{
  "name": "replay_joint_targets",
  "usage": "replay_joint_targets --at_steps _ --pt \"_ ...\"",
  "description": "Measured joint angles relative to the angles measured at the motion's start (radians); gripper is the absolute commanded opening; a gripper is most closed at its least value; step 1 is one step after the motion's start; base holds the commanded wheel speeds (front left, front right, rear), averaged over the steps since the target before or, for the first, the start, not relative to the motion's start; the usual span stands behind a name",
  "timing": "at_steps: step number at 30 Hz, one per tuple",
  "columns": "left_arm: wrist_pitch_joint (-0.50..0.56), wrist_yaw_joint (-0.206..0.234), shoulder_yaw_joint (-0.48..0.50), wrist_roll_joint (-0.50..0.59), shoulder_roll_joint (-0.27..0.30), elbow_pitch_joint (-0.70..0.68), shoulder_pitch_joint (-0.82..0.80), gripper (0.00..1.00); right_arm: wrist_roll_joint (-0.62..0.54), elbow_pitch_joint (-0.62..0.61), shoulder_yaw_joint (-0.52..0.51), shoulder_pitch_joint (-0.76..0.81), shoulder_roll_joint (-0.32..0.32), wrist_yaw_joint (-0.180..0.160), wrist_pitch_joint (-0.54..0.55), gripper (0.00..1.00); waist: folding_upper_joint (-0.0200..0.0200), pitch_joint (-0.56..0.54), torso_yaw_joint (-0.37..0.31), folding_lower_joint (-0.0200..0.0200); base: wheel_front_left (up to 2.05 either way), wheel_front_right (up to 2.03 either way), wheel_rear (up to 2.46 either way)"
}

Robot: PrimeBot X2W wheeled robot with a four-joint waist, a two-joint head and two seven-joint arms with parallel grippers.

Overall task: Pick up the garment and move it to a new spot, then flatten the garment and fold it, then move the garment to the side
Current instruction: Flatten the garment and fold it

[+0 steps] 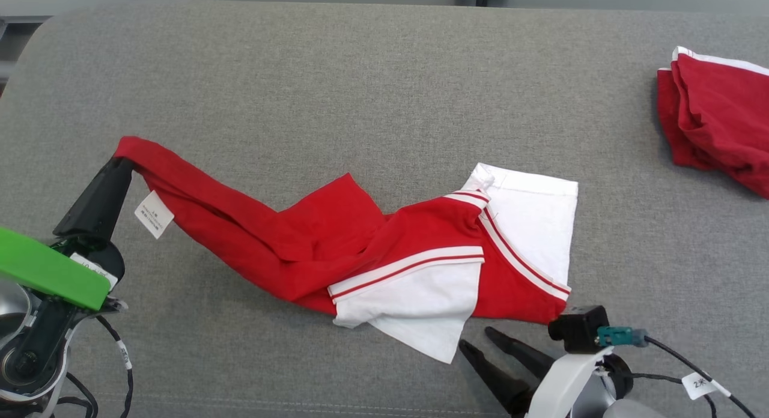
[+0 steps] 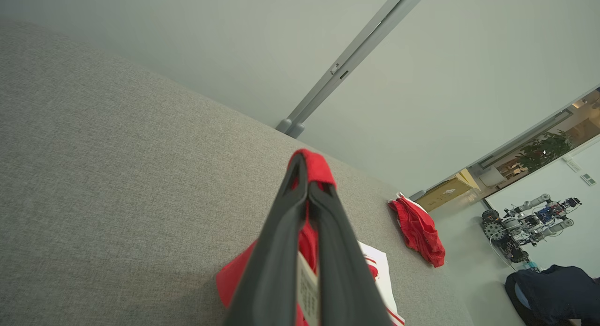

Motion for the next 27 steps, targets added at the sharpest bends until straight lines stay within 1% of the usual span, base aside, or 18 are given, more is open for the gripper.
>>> replay_joint_targets --at_steps 2,3,5,7,8,10,11,12,13,15,17,19,20,21,23,24,25,27 --pt "0.000 0.000 0.000 0.000 0.000 0.001 0.000 0.00 -0.001 0.033 0.019 -0.005 0.021 0.008 0.009 0.86 0.0000 0.001 0.002 0.0000 0.00 0.00 0.00" --pt "0.000 0.000 0.000 0.000 -0.001 0.001 0.000 0.00 -0.002 0.066 0.030 -0.011 0.030 0.016 0.012 0.79 0.0000 0.001 0.002 0.0000 0.00 0.00 0.00" --pt "0.000 0.000 0.000 0.000 -0.002 0.001 0.000 0.00 -0.002 0.095 0.031 -0.014 0.037 0.016 0.016 0.81 0.0000 0.000 0.001 0.0000 0.00 0.00 0.00" --pt "0.000 0.000 0.000 0.000 -0.007 -0.001 -0.004 0.00 -0.002 0.116 0.029 -0.016 0.048 0.016 0.016 0.79 0.0000 0.002 0.003 0.0000 0.00 0.00 0.00" --pt "0.000 0.000 -0.001 0.000 -0.008 -0.003 -0.006 0.00 -0.002 0.125 0.028 -0.020 0.056 0.016 0.016 0.84 0.0000 0.004 0.004 0.0000 0.00 0.00 0.00" --pt "0.000 0.000 -0.001 0.000 -0.015 -0.006 -0.014 0.00 -0.002 0.142 0.028 -0.034 0.069 0.026 0.016 0.82 0.0000 0.010 0.006 0.0000 0.00 0.00 0.00" --pt "0.000 0.000 -0.001 0.000 -0.017 -0.008 -0.018 0.00 -0.002 0.151 0.027 -0.042 0.078 0.028 0.016 0.86 0.0000 0.013 0.007 0.0000 0.00 0.00 0.00" --pt "0.000 0.000 -0.002 0.000 -0.020 -0.009 -0.020 0.00 -0.002 0.160 0.028 -0.051 0.087 0.034 0.016 0.87 0.0000 0.016 0.009 0.0000 0.00 0.00 0.00" --pt "0.000 0.000 -0.004 0.000 -0.021 -0.010 -0.021 0.00 -0.002 0.168 0.028 -0.060 0.095 0.036 0.016 0.86 0.0000 0.019 0.011 0.0000 0.00 0.00 0.00" --pt "0.000 0.000 -0.008 0.000 -0.022 -0.011 -0.025 0.00 -0.002 0.189 0.032 -0.079 0.109 0.043 0.016 0.80 0.0000 0.024 0.016 0.0000 0.00 0.00 0.00" --pt "0.000 0.000 -0.010 0.000 -0.023 -0.010 -0.031 0.00 -0.004 0.209 0.037 -0.098 0.120 0.049 0.016 0.79 0.0000 0.028 0.022 0.0000 0.00 0.00 0.00" --pt "0.000 0.000 -0.010 0.000 -0.024 -0.011 -0.036 0.00 -0.010 0.227 0.043 -0.116 0.126 0.051 0.018 0.64 0.0000 0.032 0.027 0.0000 0.00 0.00 0.00" --pt "0.000 0.000 -0.012 0.000 -0.025 -0.011 -0.037 0.00 -0.010 0.234 0.045 -0.124 0.129 0.051 0.019 0.60 0.0000 0.034 0.029 0.0000 0.00 0.00 0.00" --pt "0.000 0.000 -0.013 0.000 -0.026 -0.011 -0.037 0.00 -0.012 0.242 0.048 -0.132 0.133 0.055 0.026 0.59 0.0000 0.036 0.031 0.0000 0.00 0.00 0.00" --pt "0.000 0.000 -0.016 0.000 -0.026 -0.011 -0.037 0.00 -0.017 0.257 0.053 -0.147 0.141 0.061 0.034 0.41 0.0000 0.041 0.036 0.0000 0.00 0.00 0.00" --pt "0.000 0.000 -0.016 0.000 -0.027 -0.011 -0.038 0.00 -0.019 0.264 0.056 -0.156 0.144 0.069 0.034 0.30 0.0000 0.043 0.038 0.0000 0.00 0.00 0.00" --pt "0.000 0.000 -0.016 0.000 -0.027 -0.010 -0.038 0.00 -0.019 0.272 0.059 -0.164 0.147 0.071 0.035 0.00 0.0000 0.045 0.039 0.0000 0.00 0.00 0.00" --pt "0.000 0.000 -0.016 0.000 -0.028 -0.006 -0.038 0.00 -0.019 0.288 0.061 -0.181 0.156 0.077 0.040 0.00 0.0000 0.047 0.039 0.0000 0.00 0.00 0.00"
